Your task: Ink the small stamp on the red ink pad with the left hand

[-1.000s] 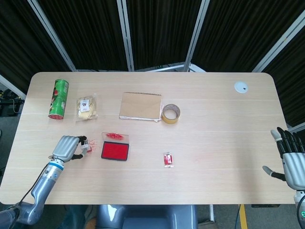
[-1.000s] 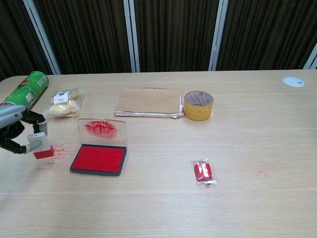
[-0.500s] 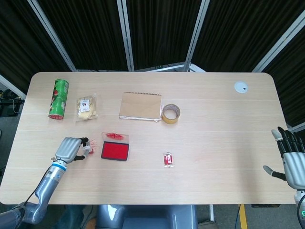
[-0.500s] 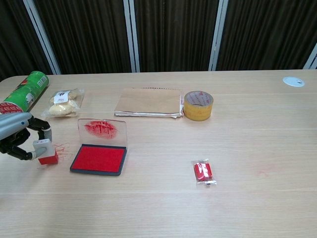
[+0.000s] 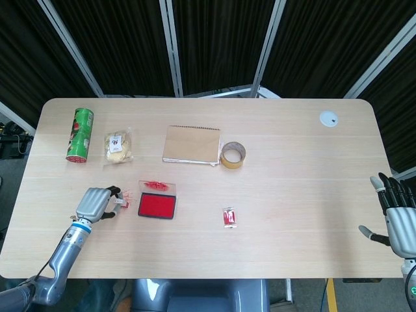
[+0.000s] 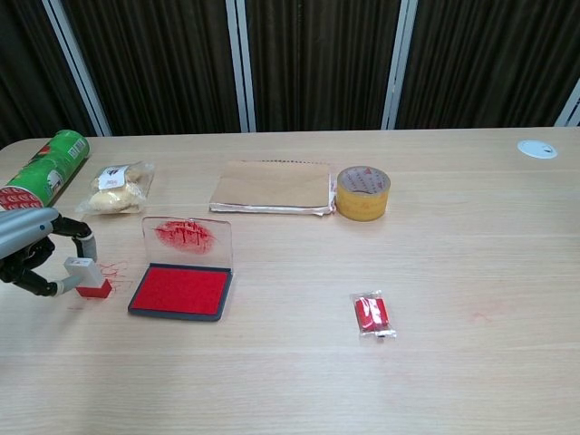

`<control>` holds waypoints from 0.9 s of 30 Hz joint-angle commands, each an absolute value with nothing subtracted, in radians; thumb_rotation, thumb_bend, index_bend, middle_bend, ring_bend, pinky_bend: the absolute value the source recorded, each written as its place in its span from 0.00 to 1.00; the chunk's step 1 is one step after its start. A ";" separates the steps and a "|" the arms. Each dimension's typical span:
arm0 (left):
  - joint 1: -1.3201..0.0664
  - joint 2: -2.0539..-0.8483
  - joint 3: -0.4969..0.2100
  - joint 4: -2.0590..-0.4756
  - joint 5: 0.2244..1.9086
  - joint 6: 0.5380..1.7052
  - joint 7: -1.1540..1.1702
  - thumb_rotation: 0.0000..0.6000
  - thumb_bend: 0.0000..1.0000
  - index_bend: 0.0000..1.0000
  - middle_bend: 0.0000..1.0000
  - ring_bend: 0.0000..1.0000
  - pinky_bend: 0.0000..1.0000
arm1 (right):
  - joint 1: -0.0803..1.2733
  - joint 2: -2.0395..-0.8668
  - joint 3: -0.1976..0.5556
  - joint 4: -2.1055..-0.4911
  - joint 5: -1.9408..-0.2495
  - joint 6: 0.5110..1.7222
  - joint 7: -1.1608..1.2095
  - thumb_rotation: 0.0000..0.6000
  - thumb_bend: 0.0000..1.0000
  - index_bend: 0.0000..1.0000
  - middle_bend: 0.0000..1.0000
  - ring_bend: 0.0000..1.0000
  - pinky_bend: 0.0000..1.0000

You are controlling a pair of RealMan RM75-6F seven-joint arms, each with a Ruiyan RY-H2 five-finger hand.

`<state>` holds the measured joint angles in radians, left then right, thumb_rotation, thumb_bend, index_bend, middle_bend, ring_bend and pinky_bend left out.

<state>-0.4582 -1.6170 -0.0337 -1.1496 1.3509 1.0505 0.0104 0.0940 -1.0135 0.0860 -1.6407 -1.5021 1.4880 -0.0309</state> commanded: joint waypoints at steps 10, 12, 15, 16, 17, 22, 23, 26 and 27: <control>-0.451 -1.600 -0.042 -1.176 1.360 1.072 0.020 1.00 0.04 0.39 0.36 0.80 0.91 | 0.093 -1.010 0.086 -1.644 -1.504 1.490 -0.028 1.00 0.00 0.00 0.00 0.00 0.00; -0.448 -1.580 -0.052 -1.205 1.369 1.100 0.023 1.00 0.04 0.39 0.34 0.79 0.91 | 0.092 -1.009 0.085 -1.645 -1.506 1.491 -0.026 1.00 0.00 0.00 0.00 0.00 0.00; -0.439 -1.533 -0.069 -1.269 1.391 1.161 0.026 1.00 0.02 0.37 0.32 0.78 0.89 | 0.092 -1.008 0.084 -1.647 -1.509 1.493 -0.023 1.00 0.00 0.00 0.00 0.00 0.00; -0.433 -1.507 -0.077 -1.304 1.403 1.190 0.029 1.00 0.01 0.36 0.30 0.76 0.88 | 0.091 -1.006 0.084 -1.649 -1.512 1.494 -0.022 1.00 0.00 0.00 0.00 0.00 0.00; -0.427 -1.487 -0.083 -1.331 1.411 1.215 0.033 1.00 0.01 0.34 0.29 0.74 0.87 | 0.091 -1.006 0.083 -1.650 -1.513 1.496 -0.020 1.00 0.00 0.00 0.00 0.00 0.00; -0.364 -1.346 -0.093 -1.535 1.430 1.346 0.104 1.00 0.00 0.08 0.01 0.16 0.24 | 0.085 -0.997 0.080 -1.661 -1.531 1.512 -0.006 1.00 0.00 0.00 0.00 0.00 0.00; -0.346 -1.314 -0.088 -1.583 1.422 1.364 0.143 1.00 0.00 0.04 0.00 0.07 0.13 | 0.084 -0.995 0.079 -1.663 -1.534 1.514 -0.003 1.00 0.00 0.00 0.00 0.00 0.00; -0.302 -1.241 -0.068 -1.701 1.394 1.401 0.261 1.00 0.00 0.00 0.00 0.00 0.00 | 0.081 -0.990 0.077 -1.668 -1.544 1.521 0.004 1.00 0.00 0.00 0.00 0.00 0.00; -0.289 -1.225 -0.061 -1.730 1.388 1.412 0.286 1.00 0.00 0.00 0.00 0.00 0.00 | 0.081 -0.989 0.077 -1.670 -1.546 1.524 0.006 1.00 0.00 0.00 0.00 0.00 0.00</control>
<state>-0.3499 -1.3166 -0.0778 -1.6118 1.4077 1.3465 0.1721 0.0814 -0.9901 0.0771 -1.6687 -1.5444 1.5226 0.0045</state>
